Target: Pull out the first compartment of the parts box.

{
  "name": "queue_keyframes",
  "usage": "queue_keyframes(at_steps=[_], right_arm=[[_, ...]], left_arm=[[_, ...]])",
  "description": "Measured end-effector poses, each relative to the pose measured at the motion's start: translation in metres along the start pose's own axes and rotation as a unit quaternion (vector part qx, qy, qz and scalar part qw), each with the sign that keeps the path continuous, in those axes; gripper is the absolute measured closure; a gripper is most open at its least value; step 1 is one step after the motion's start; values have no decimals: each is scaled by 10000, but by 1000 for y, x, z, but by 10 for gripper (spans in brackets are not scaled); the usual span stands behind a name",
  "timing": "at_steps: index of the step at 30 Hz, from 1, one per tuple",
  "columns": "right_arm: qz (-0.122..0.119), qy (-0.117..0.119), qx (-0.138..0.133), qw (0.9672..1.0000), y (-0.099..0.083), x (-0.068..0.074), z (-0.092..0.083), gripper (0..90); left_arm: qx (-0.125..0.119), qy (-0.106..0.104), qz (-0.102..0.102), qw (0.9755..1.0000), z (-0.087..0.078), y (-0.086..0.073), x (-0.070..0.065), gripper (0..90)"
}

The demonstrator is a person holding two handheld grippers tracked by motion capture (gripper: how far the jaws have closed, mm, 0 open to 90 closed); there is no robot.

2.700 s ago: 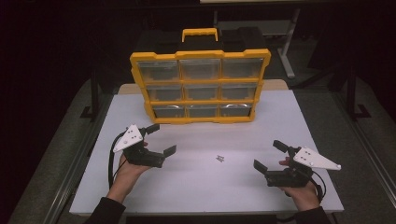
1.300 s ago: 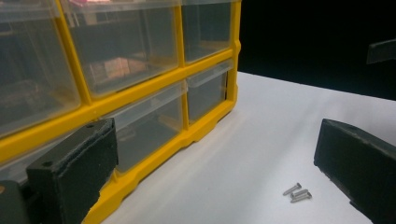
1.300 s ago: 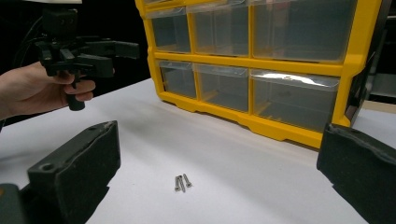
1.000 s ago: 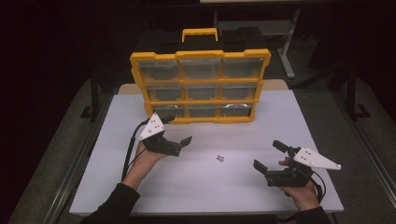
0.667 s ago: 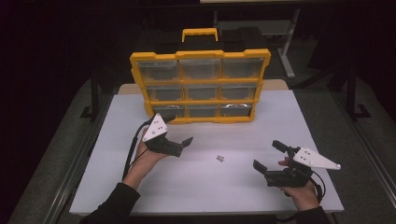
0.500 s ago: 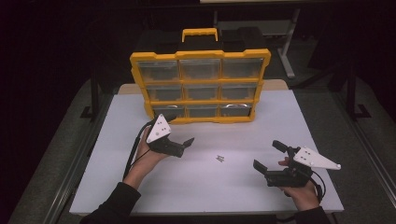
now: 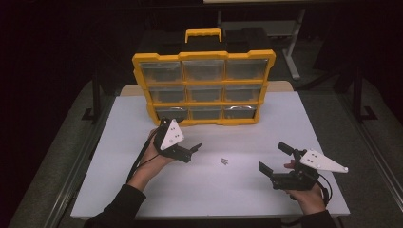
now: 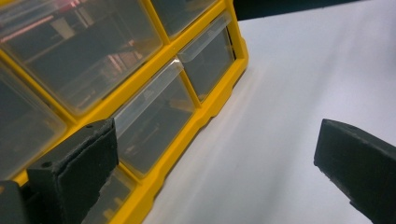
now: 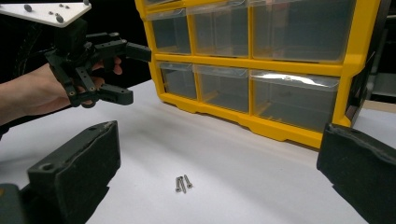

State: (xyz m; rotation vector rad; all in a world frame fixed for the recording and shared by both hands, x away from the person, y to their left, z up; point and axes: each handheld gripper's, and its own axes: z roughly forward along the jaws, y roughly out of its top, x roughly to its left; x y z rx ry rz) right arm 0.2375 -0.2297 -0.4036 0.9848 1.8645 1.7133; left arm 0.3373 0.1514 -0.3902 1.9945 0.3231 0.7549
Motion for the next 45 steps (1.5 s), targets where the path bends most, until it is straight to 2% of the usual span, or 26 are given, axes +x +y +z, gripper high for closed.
queue_keyframes(at_steps=[3, 4, 7, 8, 9, 10, 12, 16, 19, 20, 22, 25, 32, 33, 37, 38, 39, 40, 43, 44, 45], right_arm=[[8, 2, -18, 10000, 0, 0, 0, 0], [8, 2, -18, 10000, 0, 0, 0, 0], [13, 4, -13, 10000, 0, 0, 0, 0], [13, 4, -13, 10000, 0, 0, 0, 0], [5, 4, -14, 10000, 0, 1, 0, 0], [5, 4, -14, 10000, 0, 1, 0, 0], [5, 3, -11, 10000, 0, 1, 0, 0], [1, 8, -3, 10000, 0, 1, 0, 0], [-8, 9, 10, 10000, 0, 1, 1, 0], [-16, 10, 12, 10000, 0, 1, 0, 0], [-13, 8, 14, 10000, 0, 1, 0, 0], [-16, 6, 27, 10000, 0, 1, 1, 0], [-27, 10, 32, 10000, 0, 1, 1, 0], [-25, 11, 34, 10000, 0, 1, 1, 0], [-45, 14, 31, 10000, -1, 1, 1, 0], [-43, 15, 32, 10000, -1, 1, 1, 0], [-44, 9, 30, 10000, -1, 1, 1, 0], [-44, 9, 30, 10000, -1, 1, 1, 0], [-43, 15, 39, 10000, -1, 1, 1, 0], [-45, 16, 38, 10000, -1, 1, 1, 0], [-49, 18, 39, 10000, -1, 1, 1, 0]], left_arm=[[71, 37, 173, 9998, 0, 4, -1, 0], [71, 37, 173, 9998, 0, 4, -1, 0], [177, 65, 417, 9990, -1, 6, -3, 0], [177, 65, 417, 9990, -1, 6, -3, 0], [222, 79, 538, 9983, -1, 7, -5, 0], [222, 79, 538, 9983, -1, 7, -5, 0], [337, 80, 739, 9967, -1, 8, -6, 0], [399, 109, 841, 9956, -1, 7, -7, 0], [481, 133, 1004, 9937, 0, 7, -8, 0], [566, 146, 1156, 9916, 1, 7, -8, 0], [585, 165, 1205, 9909, 1, 7, -9, 0], [644, 175, 1386, 9881, 2, 8, -11, 0], [827, 228, 1795, 9800, 3, 9, -15, 0], [843, 228, 1811, 9796, 4, 9, -16, 0], [943, 277, 2077, 9732, 5, 10, -19, 0], [943, 277, 2077, 9732, 5, 10, -19, 0], [958, 314, 2184, 9706, 5, 11, -20, 0], [958, 314, 2184, 9706, 5, 11, -20, 0], [994, 378, 2378, 9655, 6, 12, -23, 0], [1004, 387, 2394, 9650, 6, 12, -24, 0], [1031, 403, 2443, 9634, 6, 12, -24, 0]])
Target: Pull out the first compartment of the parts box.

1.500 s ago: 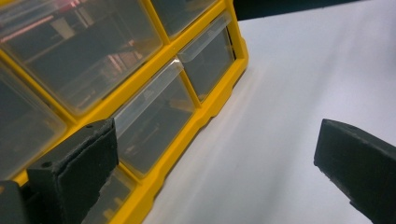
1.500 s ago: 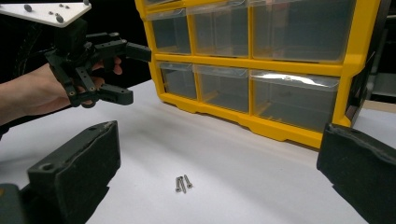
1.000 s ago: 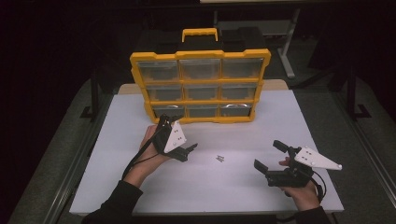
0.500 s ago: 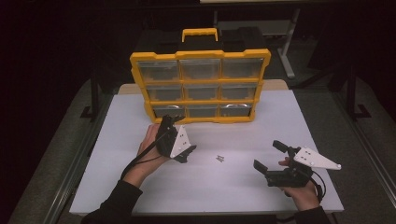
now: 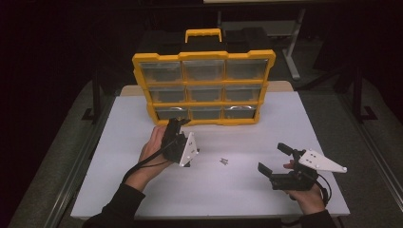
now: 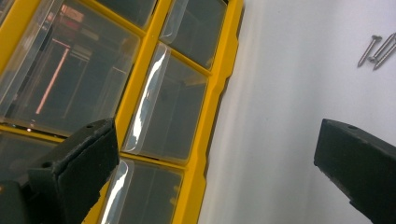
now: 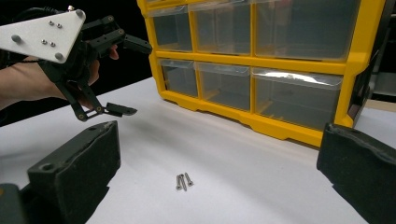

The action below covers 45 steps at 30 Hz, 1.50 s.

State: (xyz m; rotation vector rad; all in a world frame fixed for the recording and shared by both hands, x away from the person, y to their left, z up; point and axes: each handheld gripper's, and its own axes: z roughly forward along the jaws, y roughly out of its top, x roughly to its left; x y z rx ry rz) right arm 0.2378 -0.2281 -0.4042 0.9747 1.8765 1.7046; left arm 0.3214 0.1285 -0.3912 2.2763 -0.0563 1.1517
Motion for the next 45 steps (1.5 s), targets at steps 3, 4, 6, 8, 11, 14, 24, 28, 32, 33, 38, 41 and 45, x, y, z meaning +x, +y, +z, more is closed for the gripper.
queue_keyframes(at_steps=[3, 4, 6, 8, 11, 14, 24, 28, 32, 33, 38, 41, 45], right_arm=[[0, 8, -7, 10000, 0, 0, 0, 0], [-2, 4, -4, 10000, 0, 0, 0, 0], [2, 7, -7, 10000, 0, 0, 0, 0], [-2, 8, -3, 10000, 0, 0, 0, 0], [12, 11, -4, 10000, 0, 0, 0, 0], [0, 11, -4, 10000, 0, 0, 0, 0], [-12, 19, -7, 10000, 0, 0, 0, 0], [6, 20, -29, 10000, 0, 1, 0, 0], [-3, 20, -16, 10000, 1, 0, 1, 0], [-4, 18, -14, 10000, 1, 0, 1, 0], [14, 5, -6, 10000, 1, 0, 1, 0], [7, 13, -6, 10000, 1, 0, 1, 0], [3, 20, 9, 10000, 0, 0, 1, 0]], left_arm=[[51, 63, 104, 9999, 1, 1, -2, 0], [66, 65, 134, 9999, 2, 1, -2, 0], [138, 102, 267, 9995, 2, 2, -3, 0], [169, 146, 350, 9991, 2, 2, -4, 0], [211, 194, 463, 9985, 2, 3, -6, 0], [294, 237, 621, 9974, 3, 4, -7, 0], [471, 426, 1040, 9925, 5, 5, -13, 0], [655, 622, 1280, 9876, 8, 5, -18, 0], [823, 676, 1535, 9824, 10, 5, -22, 0], [849, 689, 1542, 9820, 11, 5, -23, 0], [897, 695, 1496, 9822, 11, 4, -22, 7], [916, 701, 1451, 9827, 10, 4, -21, 36], [938, 724, 1420, 9828, 9, 4, -20, 58]])
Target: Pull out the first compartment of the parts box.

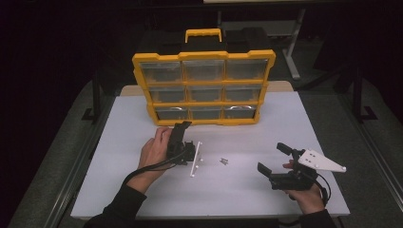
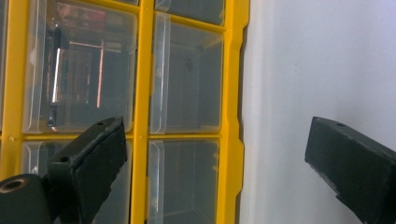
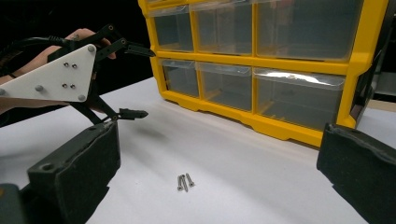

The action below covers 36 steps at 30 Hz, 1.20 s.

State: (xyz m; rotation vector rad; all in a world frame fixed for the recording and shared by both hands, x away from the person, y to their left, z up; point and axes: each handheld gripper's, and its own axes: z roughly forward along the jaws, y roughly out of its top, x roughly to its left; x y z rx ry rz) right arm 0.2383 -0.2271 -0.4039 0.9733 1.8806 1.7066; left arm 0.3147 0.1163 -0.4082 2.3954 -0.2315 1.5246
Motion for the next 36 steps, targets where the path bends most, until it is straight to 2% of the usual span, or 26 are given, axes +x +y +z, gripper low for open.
queue_keyframes(at_steps=[6, 10, 17, 23, 36], right_arm=[[-40, 37, -17, 10000, 0, 1, -2, 0], [-33, 50, -29, 10000, 0, 1, -2, 0], [-50, 62, -31, 10000, 0, 1, -2, 0], [-45, 60, -32, 10000, 0, 1, -2, 0], [-35, 64, -31, 10000, 0, 1, -1, 0]], left_arm=[[146, 108, 7, 9998, -2, 0, 5, 70], [189, 188, 26, 9996, -4, 0, 6, 126], [325, 381, 3, 9987, -6, -3, 12, 138], [371, 452, 2, 9983, -8, -4, 15, 151], [538, 773, -22, 9955, -11, -7, 23, 244]])
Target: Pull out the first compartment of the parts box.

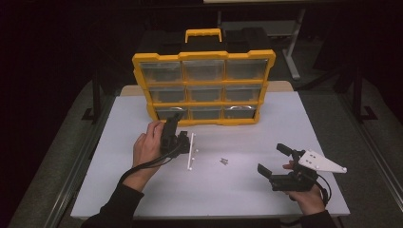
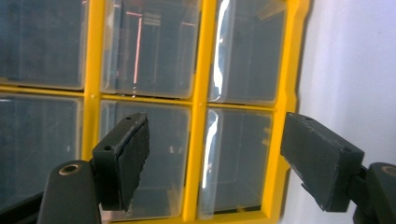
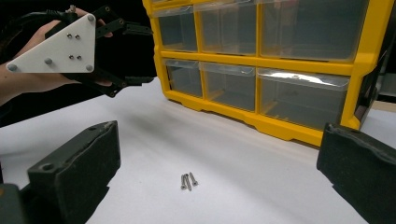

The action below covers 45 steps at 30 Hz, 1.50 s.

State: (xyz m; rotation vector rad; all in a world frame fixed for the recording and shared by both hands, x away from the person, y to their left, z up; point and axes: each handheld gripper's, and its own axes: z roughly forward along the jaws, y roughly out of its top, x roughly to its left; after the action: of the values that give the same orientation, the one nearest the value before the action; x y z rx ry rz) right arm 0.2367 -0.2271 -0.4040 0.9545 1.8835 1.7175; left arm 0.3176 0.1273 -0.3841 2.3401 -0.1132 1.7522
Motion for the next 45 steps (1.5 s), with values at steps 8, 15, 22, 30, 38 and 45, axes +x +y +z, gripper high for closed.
queue_keyframes(at_steps=[8, 15, 22, 30, 38, 45], right_arm=[[48, -18, 1, 10000, 0, 0, -1, 0], [53, -13, 24, 10000, 0, 0, -1, 0], [33, -18, 22, 10000, 0, -1, 0, 0], [28, -9, 19, 10000, 0, 0, 0, 0], [23, -4, 19, 10000, 0, 0, 0, 0], [26, 4, 19, 10000, 0, 0, 0, 0]], left_arm=[[157, 197, -30, 9997, 3, -6, 9, 285], [197, 314, -13, 9993, 4, -6, 15, 322], [272, 432, 57, 9987, 5, -6, 21, 358], [421, 658, 64, 9969, 6, -9, 32, 406], [483, 761, 94, 9959, 6, -10, 41, 429], [503, 905, 100, 9946, 8, -10, 48, 474]])
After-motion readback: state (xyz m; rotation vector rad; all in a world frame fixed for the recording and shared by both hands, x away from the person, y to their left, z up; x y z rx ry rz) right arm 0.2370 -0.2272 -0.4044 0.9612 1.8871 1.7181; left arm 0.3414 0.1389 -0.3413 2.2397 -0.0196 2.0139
